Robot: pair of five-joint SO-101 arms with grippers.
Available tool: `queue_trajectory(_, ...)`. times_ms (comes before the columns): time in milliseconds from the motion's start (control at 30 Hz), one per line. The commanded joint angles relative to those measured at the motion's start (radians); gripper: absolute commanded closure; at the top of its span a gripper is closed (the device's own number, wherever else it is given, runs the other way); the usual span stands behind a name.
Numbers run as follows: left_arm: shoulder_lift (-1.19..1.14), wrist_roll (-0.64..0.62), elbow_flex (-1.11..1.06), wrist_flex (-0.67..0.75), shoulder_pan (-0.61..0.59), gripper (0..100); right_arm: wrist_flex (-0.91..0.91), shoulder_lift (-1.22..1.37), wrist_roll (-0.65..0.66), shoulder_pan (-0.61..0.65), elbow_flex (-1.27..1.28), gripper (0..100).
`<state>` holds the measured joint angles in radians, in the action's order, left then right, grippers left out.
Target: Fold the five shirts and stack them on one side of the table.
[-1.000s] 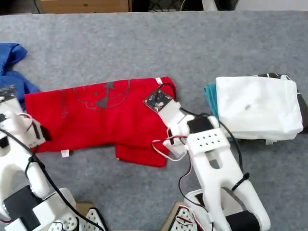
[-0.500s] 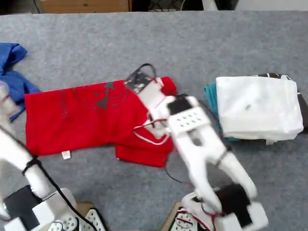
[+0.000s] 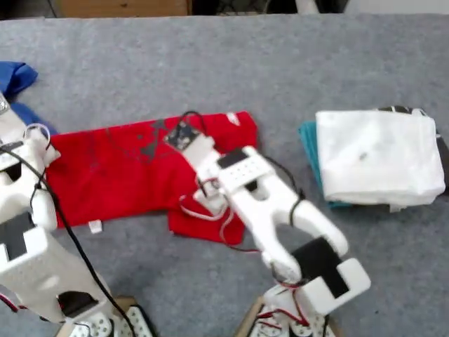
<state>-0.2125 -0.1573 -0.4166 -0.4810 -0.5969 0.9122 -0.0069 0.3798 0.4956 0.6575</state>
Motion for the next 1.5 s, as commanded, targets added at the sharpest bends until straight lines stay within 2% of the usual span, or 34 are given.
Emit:
queue_trajectory(0, -0.003, -0.006, 0.019, 0.031, -0.007, 97, 0.008, -0.105, -0.003, 0.015, 0.051, 98.6)
queue_trajectory(167, -0.005, -0.012, 0.024, 0.031, -0.012, 97, -0.04, -0.217, 0.0, 0.08, 0.22, 98.6)
queue_trajectory(333, -0.008, -0.008, 0.019, 0.031, -0.012, 97, -0.031, -0.331, 0.0, 0.264, 0.328, 98.6)
queue_trajectory(400, -0.021, -0.006, 0.015, 0.032, -0.013, 97, -0.003, -0.377, 0.0, 0.292, 0.332, 98.6)
queue_trajectory(467, -0.034, -0.005, 0.019, 0.032, -0.018, 97, 0.021, -0.414, 0.014, 0.276, 0.311, 98.6)
queue_trajectory(733, -0.04, -0.006, 0.024, 0.031, -0.028, 97, 0.1, -0.4, 0.055, 0.032, 0.016, 98.6)
queue_trajectory(1067, -0.041, -0.006, 0.027, 0.031, -0.028, 97, 0.003, -0.058, 0.048, 0.025, -0.051, 98.6)
queue_trajectory(1233, -0.041, -0.006, 0.027, 0.031, -0.028, 97, 0.072, -0.102, 0.049, 0.144, 0.008, 98.6)
queue_trajectory(1367, -0.043, -0.006, 0.027, 0.031, -0.028, 97, 0.017, -0.177, 0.048, 0.293, 0.122, 98.6)
queue_trajectory(1467, -0.043, -0.006, 0.027, 0.031, -0.028, 97, -0.028, -0.194, 0.048, 0.315, 0.17, 98.6)
